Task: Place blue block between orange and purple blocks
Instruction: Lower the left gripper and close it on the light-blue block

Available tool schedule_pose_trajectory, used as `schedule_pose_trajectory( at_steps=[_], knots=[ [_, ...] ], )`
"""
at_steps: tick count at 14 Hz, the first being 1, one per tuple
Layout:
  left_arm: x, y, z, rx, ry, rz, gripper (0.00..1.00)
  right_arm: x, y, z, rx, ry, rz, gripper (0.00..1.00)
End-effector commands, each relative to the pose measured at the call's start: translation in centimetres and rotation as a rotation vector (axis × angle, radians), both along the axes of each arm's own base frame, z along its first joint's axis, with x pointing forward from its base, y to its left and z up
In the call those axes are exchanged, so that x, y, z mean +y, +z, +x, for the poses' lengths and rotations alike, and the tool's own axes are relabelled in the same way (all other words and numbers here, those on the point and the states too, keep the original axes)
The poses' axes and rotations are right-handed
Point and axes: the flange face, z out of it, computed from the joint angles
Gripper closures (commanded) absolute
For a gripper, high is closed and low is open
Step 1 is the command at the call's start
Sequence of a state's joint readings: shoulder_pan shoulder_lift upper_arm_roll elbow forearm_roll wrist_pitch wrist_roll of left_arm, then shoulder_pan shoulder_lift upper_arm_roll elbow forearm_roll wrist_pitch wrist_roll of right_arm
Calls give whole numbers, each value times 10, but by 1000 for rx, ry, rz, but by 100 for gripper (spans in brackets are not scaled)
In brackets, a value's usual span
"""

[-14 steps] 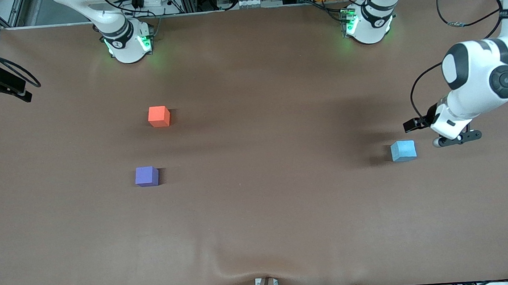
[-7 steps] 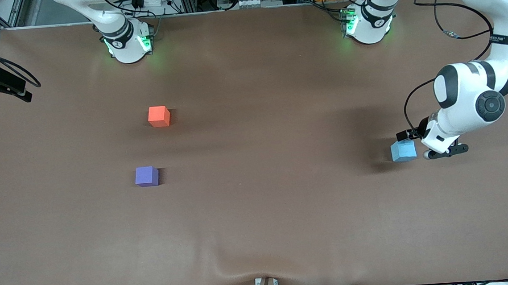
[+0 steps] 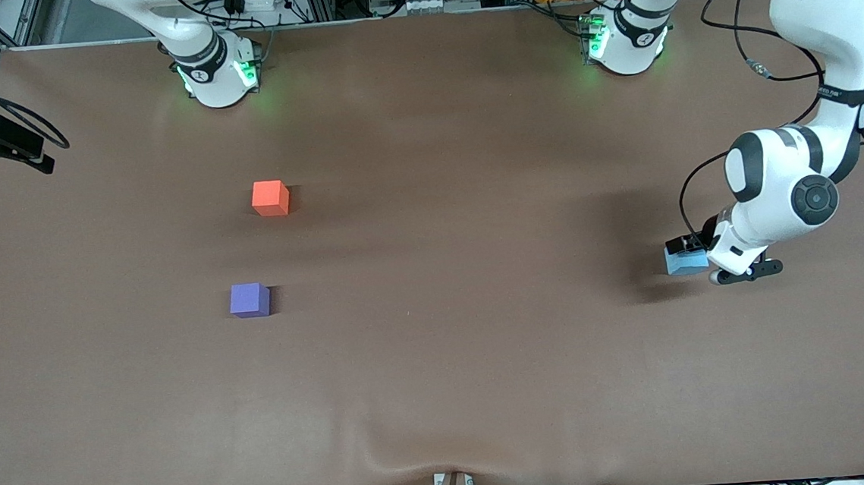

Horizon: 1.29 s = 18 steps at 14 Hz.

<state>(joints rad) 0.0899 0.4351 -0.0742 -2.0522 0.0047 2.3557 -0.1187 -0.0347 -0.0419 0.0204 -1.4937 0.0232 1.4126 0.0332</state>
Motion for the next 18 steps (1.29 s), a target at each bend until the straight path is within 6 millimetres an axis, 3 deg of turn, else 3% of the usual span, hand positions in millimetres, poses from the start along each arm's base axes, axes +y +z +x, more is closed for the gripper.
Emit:
schedule_pose_trajectory(
  at_steps=[1, 3, 4, 6, 7, 8, 9, 12, 13, 15, 18],
  knots=[
    [-1, -4, 5, -5, -3, -6, 0, -4, 2, -1, 3, 1, 6, 0],
    [0, -7, 8, -4, 5, -6, 0, -4, 2, -1, 5, 1, 6, 0],
    [0, -10, 9, 0, 14, -8, 12, -4, 2, -1, 5, 1, 6, 0],
    [-1, -15, 10, 5, 24, -12, 41, -4, 2, -1, 5, 1, 6, 0],
    [-2, -13, 11, 2, 23, -13, 59, -5, 2, -1, 5, -1, 6, 0],
    [-4, -13, 11, 2, 18, -12, 86, -5, 2, -1, 3, -1, 6, 0],
    [-5, -14, 10, 5, 17, -12, 100, -5, 2, -1, 2, -1, 6, 0],
    [-8, -4, 13, -6, 5, -17, 100, -6, 2, -1, 3, -4, 14, 0],
    [-22, 5, 14, -14, -12, -29, 100, -6, 1, 0, 5, -4, 17, 0],
    [-58, 19, 13, -15, -9, -54, 100, -6, 2, -1, 3, -5, 18, 0],
    [-134, 47, 15, 1, 67, -81, 100, -6, 2, -1, 2, -5, 18, 0]
  ],
)
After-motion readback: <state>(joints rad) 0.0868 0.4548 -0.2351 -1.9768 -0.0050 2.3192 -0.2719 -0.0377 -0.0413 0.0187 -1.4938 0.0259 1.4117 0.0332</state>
